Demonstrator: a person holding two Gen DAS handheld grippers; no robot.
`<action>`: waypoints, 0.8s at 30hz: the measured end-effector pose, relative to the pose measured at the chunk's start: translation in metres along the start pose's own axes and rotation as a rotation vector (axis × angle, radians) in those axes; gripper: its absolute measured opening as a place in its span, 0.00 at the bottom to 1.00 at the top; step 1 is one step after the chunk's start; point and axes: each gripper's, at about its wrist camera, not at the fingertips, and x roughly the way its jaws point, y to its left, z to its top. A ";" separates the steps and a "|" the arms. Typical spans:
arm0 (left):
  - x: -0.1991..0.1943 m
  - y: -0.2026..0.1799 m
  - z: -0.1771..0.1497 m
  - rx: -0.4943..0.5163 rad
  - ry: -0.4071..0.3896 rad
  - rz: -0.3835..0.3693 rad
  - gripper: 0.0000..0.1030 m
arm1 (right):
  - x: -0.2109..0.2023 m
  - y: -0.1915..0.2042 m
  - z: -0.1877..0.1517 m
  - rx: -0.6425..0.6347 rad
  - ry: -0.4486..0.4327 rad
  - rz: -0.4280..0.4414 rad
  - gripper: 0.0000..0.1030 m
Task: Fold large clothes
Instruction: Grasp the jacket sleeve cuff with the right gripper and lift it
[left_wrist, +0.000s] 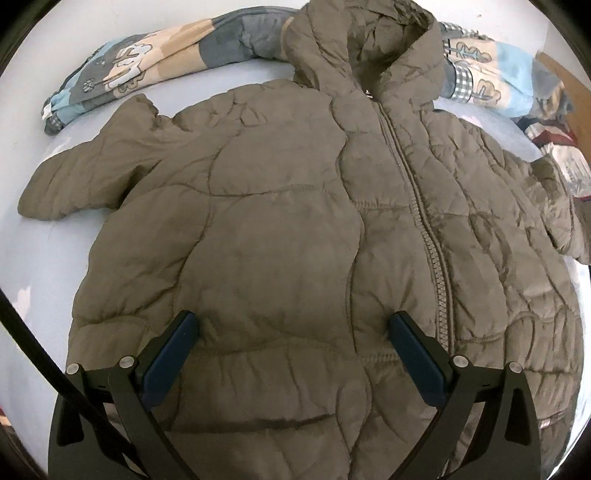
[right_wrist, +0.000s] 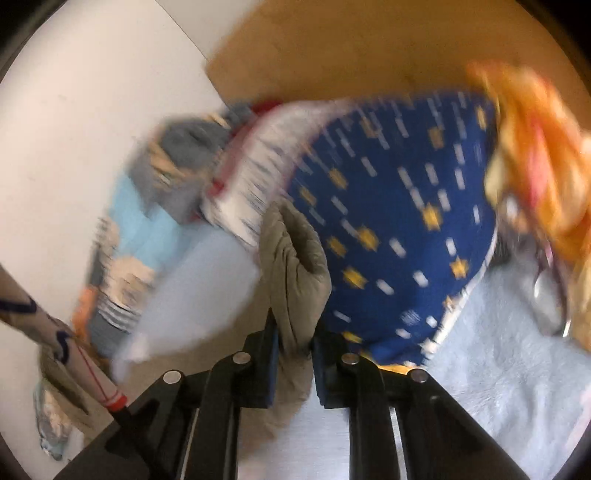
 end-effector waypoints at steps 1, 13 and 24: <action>-0.002 0.001 0.000 -0.005 -0.003 -0.002 1.00 | -0.013 0.017 0.003 -0.017 -0.025 0.032 0.16; -0.030 0.025 0.006 -0.049 -0.069 -0.012 1.00 | -0.062 0.271 -0.130 -0.418 0.184 0.513 0.16; -0.038 0.067 0.012 -0.149 -0.083 -0.016 1.00 | 0.035 0.336 -0.349 -0.627 0.657 0.498 0.18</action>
